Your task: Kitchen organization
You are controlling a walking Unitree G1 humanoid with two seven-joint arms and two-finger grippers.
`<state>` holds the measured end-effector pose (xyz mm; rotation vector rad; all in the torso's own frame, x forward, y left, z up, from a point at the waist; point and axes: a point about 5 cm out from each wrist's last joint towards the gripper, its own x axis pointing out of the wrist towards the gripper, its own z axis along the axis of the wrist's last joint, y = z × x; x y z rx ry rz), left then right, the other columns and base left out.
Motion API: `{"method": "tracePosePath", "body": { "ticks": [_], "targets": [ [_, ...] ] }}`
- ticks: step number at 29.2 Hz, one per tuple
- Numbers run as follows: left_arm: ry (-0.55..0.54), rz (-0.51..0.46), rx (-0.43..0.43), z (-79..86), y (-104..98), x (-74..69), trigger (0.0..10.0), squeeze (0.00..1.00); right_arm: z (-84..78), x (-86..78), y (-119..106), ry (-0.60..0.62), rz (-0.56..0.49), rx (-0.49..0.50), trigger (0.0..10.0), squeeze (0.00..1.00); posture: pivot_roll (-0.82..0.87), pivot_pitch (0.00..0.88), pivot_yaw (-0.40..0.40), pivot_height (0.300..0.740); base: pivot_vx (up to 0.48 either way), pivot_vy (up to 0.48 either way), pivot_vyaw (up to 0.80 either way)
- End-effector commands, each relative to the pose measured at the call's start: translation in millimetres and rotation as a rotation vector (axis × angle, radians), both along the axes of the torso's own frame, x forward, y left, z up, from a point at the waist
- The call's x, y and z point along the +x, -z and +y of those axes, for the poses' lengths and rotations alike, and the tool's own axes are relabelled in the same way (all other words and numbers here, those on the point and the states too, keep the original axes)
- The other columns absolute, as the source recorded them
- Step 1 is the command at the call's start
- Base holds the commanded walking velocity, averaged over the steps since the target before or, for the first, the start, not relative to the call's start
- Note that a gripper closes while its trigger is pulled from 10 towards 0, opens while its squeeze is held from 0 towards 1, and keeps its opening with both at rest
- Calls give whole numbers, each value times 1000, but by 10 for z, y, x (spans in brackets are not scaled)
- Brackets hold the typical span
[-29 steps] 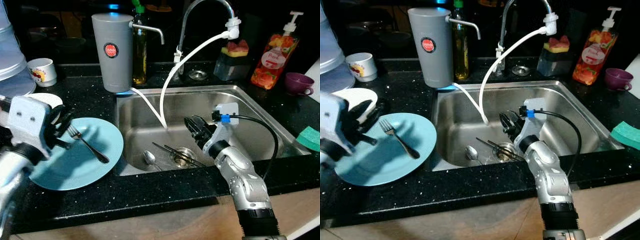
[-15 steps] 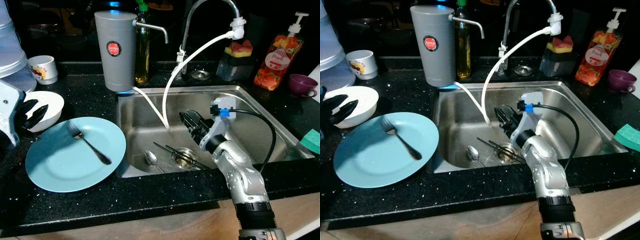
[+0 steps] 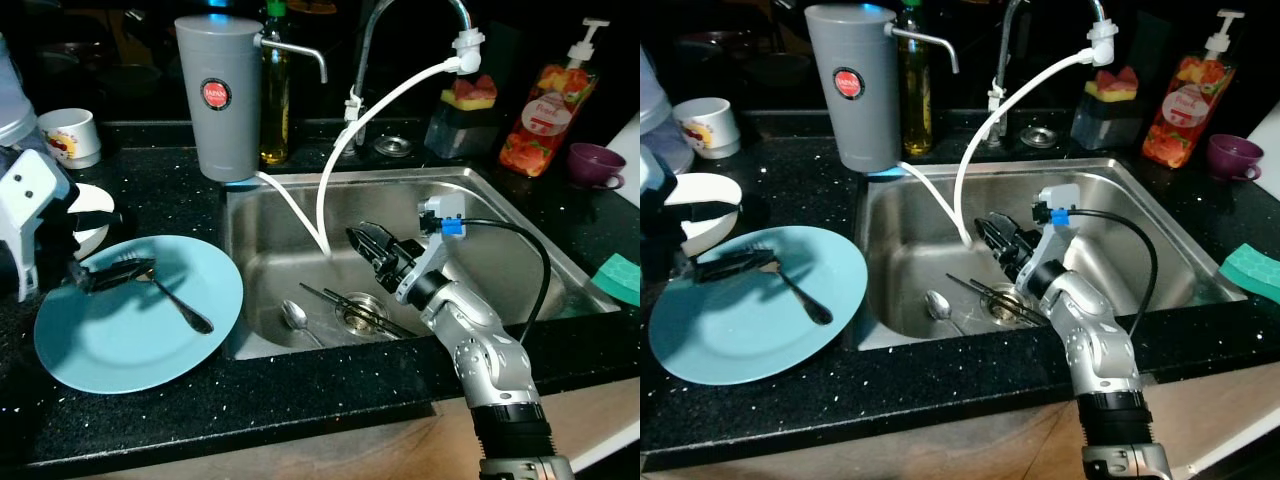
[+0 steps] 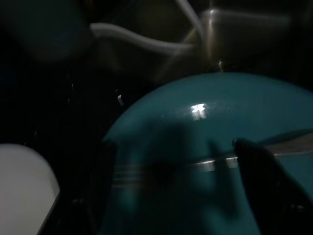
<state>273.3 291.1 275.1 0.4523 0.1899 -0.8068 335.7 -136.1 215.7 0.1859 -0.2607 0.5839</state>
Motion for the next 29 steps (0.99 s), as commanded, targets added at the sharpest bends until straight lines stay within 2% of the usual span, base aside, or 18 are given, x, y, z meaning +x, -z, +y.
{"method": "tracePosePath", "body": {
  "ticks": [1,2,3,4,7,8,14,16,18,19,24,26,29],
  "targets": [
    [40,68,32,13,-19,-34,10000,1000,4,-27,-7,-22,1,1,10000,0,26,39,-59,740,0,0,0],
    [40,68,32,13,-19,-34,10000,1000,4,-27,-7,-22,1,1,10000,0,26,39,-59,740,0,0,0],
    [63,113,47,30,-19,-59,10000,1000,-1,-30,-12,-28,4,10,10000,0,31,37,-61,740,0,0,0],
    [63,113,47,30,-19,-59,10000,1000,-1,-30,-12,-28,4,10,10000,0,31,37,-61,740,0,0,0],
    [116,196,37,56,-30,-75,10000,1000,-9,-27,-26,-47,9,27,10000,0,36,37,-64,740,0,0,0],
    [128,209,35,63,-22,-65,10000,0,-6,-25,-30,-53,10,33,10000,0,37,40,-65,740,0,0,0],
    [134,217,64,79,14,-26,10000,0,-2,-23,-36,-61,11,40,10000,0,37,43,-68,740,0,0,0],
    [135,178,128,78,35,80,10000,0,0,-23,-40,-67,11,41,10000,0,34,47,-70,740,0,0,0],
    [135,178,128,78,35,80,10000,0,0,-23,-40,-67,11,41,10000,0,34,47,-70,740,0,0,0],
    [145,138,177,47,39,191,10000,0,-1,-22,-45,-71,11,43,10000,0,34,47,-70,740,0,0,0],
    [165,117,213,-21,64,310,10000,0,-4,-20,-51,-75,11,46,10000,0,23,57,-66,740,0,0,0],
    [165,117,213,-21,64,310,10000,0,-4,-20,-51,-75,11,46,10000,0,23,57,-66,740,0,0,0],
    [203,77,234,-148,85,454,10000,0,-10,-18,-64,-77,13,50,10000,0,13,66,-60,740,0,0,0]
  ]
}}
